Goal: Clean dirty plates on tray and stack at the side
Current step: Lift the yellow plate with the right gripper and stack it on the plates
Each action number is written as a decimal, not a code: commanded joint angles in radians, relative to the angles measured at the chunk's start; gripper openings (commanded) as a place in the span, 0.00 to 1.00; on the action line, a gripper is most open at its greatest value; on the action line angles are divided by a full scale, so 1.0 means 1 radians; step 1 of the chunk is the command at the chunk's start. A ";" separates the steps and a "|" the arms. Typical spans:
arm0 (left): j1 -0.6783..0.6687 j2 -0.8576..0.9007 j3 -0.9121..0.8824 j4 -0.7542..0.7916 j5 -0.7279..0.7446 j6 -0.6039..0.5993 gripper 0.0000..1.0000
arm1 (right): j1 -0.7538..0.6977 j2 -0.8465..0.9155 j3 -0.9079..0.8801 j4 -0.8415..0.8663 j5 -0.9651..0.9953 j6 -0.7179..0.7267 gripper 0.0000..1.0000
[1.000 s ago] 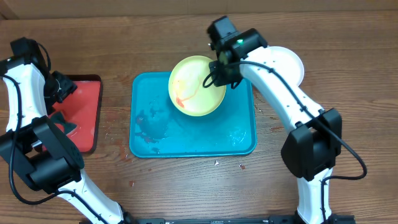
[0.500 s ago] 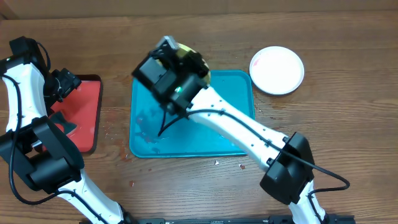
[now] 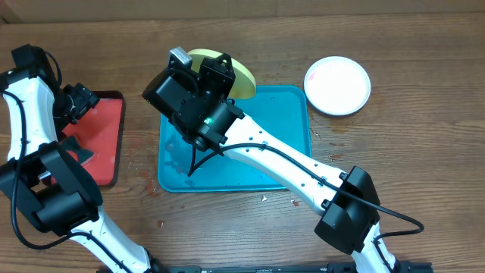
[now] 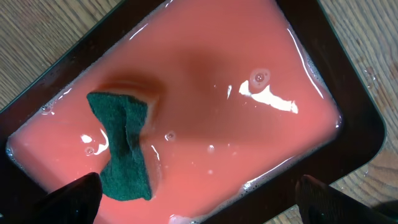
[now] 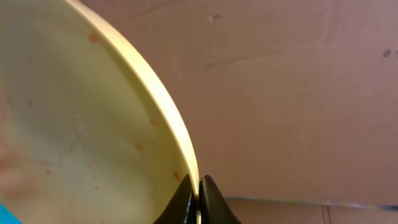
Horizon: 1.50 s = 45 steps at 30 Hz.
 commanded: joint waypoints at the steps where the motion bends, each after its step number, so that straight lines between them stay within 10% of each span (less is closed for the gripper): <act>1: -0.001 -0.021 0.019 -0.002 0.005 0.008 0.99 | -0.007 -0.046 0.024 -0.029 -0.132 0.120 0.04; 5: -0.001 -0.021 0.019 -0.002 0.005 0.008 1.00 | -0.040 -0.045 0.013 -0.077 -0.406 0.142 0.04; 12: -0.001 -0.021 0.019 -0.002 0.005 0.008 1.00 | -0.156 -0.086 0.016 0.039 -0.186 0.261 0.04; 25: -0.001 -0.021 0.019 -0.002 0.005 0.008 1.00 | -0.863 -0.087 0.005 -0.346 -1.278 0.734 0.04; 33: -0.001 -0.021 0.019 -0.002 0.005 0.008 1.00 | -1.135 0.021 0.005 -0.455 -1.374 0.815 0.04; 45: -0.001 -0.021 0.019 -0.002 0.005 0.008 1.00 | -1.158 0.139 0.005 -0.448 -1.385 0.834 0.04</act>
